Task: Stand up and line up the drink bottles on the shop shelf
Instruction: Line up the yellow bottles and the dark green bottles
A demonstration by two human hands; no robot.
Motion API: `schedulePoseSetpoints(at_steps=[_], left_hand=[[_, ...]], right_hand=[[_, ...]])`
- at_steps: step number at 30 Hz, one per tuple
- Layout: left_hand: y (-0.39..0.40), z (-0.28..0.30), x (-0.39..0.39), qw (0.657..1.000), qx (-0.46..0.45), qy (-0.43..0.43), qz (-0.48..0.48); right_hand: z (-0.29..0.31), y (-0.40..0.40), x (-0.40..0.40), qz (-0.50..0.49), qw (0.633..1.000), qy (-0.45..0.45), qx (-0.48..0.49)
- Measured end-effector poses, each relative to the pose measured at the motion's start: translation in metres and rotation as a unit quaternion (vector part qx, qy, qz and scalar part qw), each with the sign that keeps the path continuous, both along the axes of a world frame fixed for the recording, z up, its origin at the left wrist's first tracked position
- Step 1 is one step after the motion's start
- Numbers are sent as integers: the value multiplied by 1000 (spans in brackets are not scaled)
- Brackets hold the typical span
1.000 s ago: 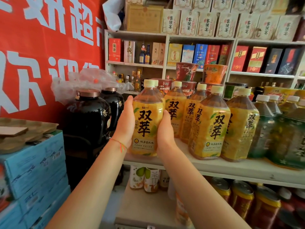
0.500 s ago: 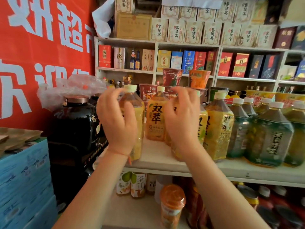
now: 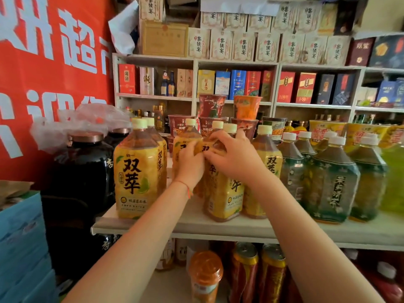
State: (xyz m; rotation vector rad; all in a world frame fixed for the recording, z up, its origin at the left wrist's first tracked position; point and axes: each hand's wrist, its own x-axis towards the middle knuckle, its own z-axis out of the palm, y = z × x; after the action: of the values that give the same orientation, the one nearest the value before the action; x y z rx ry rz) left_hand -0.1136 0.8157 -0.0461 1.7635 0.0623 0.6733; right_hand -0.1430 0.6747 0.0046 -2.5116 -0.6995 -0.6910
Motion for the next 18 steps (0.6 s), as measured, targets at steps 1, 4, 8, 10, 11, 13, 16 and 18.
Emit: schedulePoseSetpoints(at_steps=[1,4,8,10,11,13,16,18], left_hand=[[4,-3,10,1000,-1,2,5],[-6,9,-9,1000,-4,14,-14],[-22,10,-23,997,-54,16,-60],[-21,5,-19,996,-54,18,-74],[-20,4,-18,995,-51,19,-84],[-21,6,-23,990,-78,17,-116],[-28,1,-21,973,-154,50,-167],[-30,-1,-24,968,-165,69,-177]], right_hand=[[3,-8,-1,40,999,25,11],[10,-27,-2,123,990,59,22],[8,-32,0,154,985,69,22],[4,-30,0,141,987,69,28],[1,-29,-1,133,989,63,25],[-5,-25,-2,106,994,37,17],[-15,-18,-3,70,997,-9,15],[-20,-16,-3,57,998,-36,17]])
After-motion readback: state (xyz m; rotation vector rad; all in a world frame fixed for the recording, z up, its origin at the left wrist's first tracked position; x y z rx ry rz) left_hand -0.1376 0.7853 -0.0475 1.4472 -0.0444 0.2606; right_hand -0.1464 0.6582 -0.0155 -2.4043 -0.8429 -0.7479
